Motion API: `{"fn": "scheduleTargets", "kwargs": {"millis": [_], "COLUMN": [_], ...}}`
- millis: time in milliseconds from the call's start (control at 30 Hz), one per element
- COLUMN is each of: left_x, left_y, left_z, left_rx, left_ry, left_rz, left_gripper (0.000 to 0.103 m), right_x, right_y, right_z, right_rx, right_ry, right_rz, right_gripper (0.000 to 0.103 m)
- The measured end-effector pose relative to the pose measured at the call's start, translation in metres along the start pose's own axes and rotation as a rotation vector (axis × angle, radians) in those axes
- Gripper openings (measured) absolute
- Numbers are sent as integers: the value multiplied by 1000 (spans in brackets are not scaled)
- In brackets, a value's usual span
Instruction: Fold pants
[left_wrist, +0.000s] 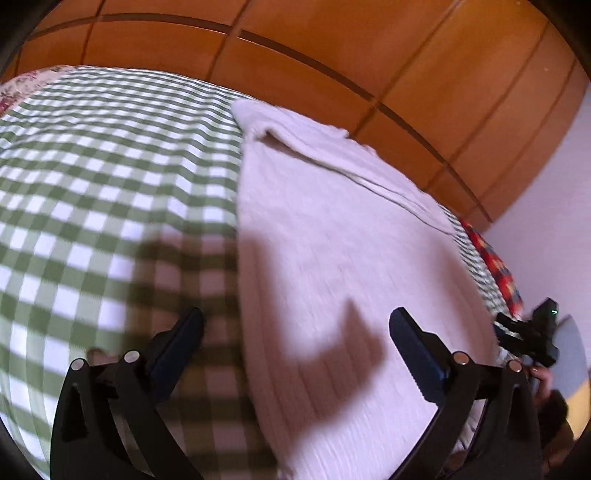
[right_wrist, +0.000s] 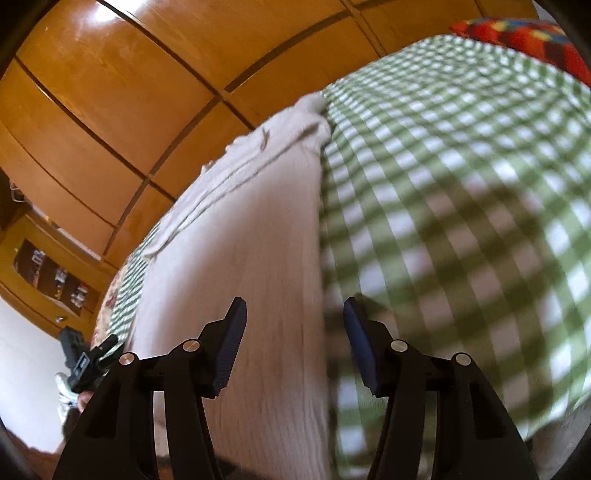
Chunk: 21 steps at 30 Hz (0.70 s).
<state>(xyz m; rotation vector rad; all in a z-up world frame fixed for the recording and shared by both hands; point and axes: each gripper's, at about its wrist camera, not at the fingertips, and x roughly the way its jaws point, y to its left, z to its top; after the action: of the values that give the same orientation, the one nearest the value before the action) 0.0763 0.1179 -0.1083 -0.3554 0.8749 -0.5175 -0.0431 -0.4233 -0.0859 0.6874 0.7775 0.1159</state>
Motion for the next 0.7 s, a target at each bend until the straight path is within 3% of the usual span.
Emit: {"fn": "scheduleTargets", "kwargs": {"millis": [167, 233, 300, 467, 600, 700], "left_x": [-12, -13, -14, -15, -12, -5], "left_y": [-7, -15, -21, -15, -19, -32], "left_z": [-20, -28, -35, -39, -39, -44], "left_rx": [-2, 23, 47, -22, -23, 9], "left_ry": [61, 84, 98, 104, 117, 148], "left_rz": [-168, -195, -206, -235, -267, -298], "left_gripper": [99, 98, 93, 60, 60, 60], "right_x": [-5, -5, -4, -1, 6, 14], "right_y": [-12, -15, -15, -9, 1, 4], "right_z": [-27, -35, -37, -39, -36, -36], "right_rx": [93, 119, 143, 129, 96, 96], "right_ry": [27, 20, 9, 7, 22, 39], "right_rz": [149, 192, 204, 201, 206, 209], "right_gripper": [54, 54, 50, 46, 45, 37]}}
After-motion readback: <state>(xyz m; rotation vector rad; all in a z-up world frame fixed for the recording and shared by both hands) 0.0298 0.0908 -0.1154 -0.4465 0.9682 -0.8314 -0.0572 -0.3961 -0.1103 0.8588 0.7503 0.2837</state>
